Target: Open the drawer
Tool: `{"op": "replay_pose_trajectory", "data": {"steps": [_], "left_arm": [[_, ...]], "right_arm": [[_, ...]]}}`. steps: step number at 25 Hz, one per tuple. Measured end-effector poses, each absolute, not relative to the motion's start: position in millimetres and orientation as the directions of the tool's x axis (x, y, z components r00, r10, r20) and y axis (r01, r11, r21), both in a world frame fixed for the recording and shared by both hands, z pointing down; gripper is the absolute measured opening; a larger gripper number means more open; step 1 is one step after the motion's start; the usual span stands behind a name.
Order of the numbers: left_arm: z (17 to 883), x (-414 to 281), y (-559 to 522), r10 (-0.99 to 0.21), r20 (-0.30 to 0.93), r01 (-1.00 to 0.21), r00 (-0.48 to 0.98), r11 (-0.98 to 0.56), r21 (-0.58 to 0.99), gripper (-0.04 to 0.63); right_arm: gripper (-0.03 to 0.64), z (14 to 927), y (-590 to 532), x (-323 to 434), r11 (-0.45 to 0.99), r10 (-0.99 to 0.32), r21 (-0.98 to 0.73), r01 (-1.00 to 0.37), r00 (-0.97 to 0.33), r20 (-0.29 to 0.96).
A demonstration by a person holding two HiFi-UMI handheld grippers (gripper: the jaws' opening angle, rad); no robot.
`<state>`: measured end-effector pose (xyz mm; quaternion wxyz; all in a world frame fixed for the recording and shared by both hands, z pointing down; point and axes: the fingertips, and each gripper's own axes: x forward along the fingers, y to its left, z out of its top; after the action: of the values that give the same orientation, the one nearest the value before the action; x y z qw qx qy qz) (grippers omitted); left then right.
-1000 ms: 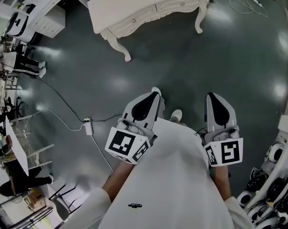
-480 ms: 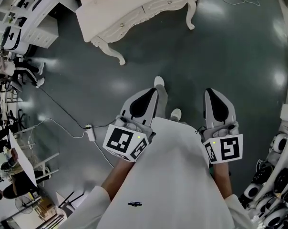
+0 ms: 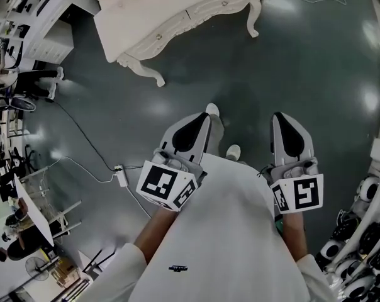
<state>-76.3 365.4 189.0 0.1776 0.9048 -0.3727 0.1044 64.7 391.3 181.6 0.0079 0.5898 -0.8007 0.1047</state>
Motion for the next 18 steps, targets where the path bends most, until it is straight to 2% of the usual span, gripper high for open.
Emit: {"op": "replay_pose_trajectory", "data": {"steps": [18], "left_arm": [[217, -80, 187, -0.579, 0.350, -0.675, 0.736, -0.668, 0.315, 0.009]], "right_arm": [[0.011, 198, 219, 46, 0.260, -0.933, -0.158, -0.953, -0.290, 0.211]]}}
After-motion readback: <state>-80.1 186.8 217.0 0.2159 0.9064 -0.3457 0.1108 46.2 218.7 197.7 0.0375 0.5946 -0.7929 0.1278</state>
